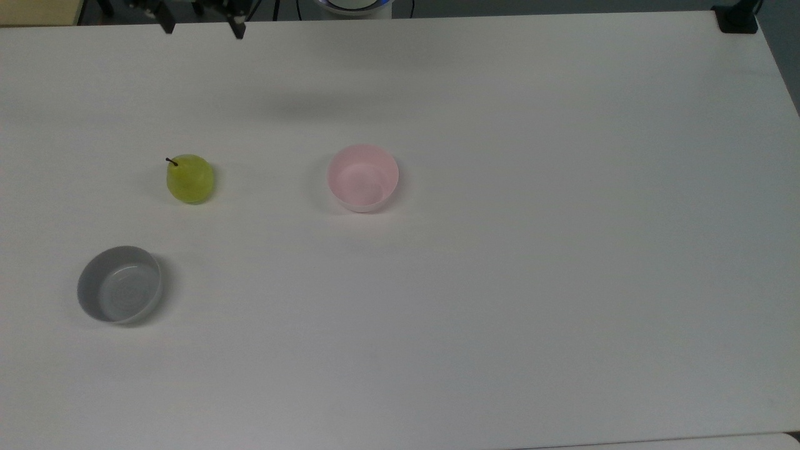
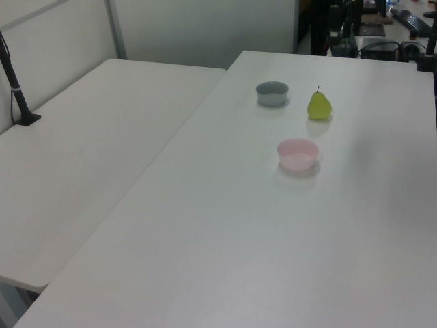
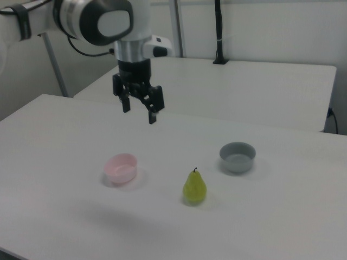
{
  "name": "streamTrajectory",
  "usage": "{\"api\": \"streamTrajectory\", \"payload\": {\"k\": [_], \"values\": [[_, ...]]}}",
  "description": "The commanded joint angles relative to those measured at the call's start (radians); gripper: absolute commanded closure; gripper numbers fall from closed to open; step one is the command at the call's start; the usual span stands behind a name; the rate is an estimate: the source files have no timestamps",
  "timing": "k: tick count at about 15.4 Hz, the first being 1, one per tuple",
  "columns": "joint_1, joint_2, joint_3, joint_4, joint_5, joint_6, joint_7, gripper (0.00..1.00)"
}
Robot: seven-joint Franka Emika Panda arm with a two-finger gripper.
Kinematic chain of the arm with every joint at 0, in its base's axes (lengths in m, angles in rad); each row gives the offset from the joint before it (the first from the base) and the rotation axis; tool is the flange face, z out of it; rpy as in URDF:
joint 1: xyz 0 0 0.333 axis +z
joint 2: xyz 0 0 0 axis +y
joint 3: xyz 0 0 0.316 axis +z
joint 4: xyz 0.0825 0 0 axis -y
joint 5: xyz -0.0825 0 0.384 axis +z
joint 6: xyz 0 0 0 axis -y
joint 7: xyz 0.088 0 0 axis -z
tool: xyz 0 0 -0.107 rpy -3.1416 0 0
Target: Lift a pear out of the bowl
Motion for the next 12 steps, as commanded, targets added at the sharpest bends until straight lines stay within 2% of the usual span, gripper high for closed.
{"api": "streamTrajectory", "payload": {"k": [1,4,8,12], "values": [[0.051,-0.077,0.004,-0.008,-0.013,-0.053,0.064,0.0],[0.089,-0.088,0.005,-0.016,-0.043,-0.038,0.047,0.0],[0.089,-0.071,0.031,-0.028,-0.04,0.101,0.012,0.0],[0.088,-0.039,0.043,-0.021,-0.031,0.118,0.013,0.0]]}}
